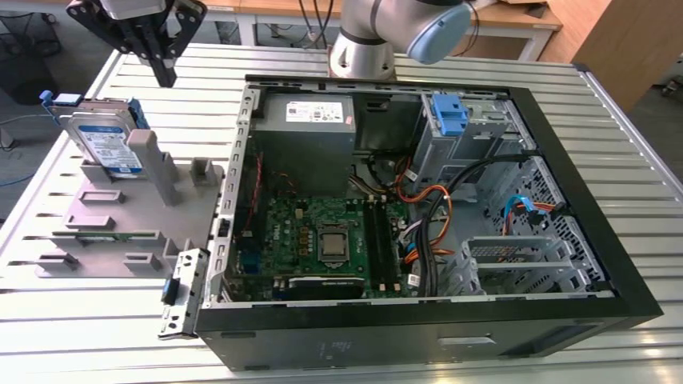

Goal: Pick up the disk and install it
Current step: 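Reach for the disk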

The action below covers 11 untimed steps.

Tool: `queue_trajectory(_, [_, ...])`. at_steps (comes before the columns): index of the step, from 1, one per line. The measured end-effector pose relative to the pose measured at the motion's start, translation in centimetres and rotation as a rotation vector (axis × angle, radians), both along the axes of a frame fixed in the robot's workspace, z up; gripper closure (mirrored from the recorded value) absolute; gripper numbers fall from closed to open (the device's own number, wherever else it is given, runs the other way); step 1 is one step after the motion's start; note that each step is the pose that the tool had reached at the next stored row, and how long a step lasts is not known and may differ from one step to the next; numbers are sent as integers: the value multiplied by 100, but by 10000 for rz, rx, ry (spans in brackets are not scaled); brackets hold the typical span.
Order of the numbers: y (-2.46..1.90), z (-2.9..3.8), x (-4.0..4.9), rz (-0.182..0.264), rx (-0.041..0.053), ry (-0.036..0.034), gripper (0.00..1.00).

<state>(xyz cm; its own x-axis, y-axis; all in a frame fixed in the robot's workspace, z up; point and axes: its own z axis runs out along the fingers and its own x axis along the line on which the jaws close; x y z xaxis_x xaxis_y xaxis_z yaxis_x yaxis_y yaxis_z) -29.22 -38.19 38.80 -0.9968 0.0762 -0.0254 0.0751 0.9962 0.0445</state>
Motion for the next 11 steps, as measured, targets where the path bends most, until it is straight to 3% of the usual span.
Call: queue_trajectory(11, [0,0,-3,0,0,0,89])
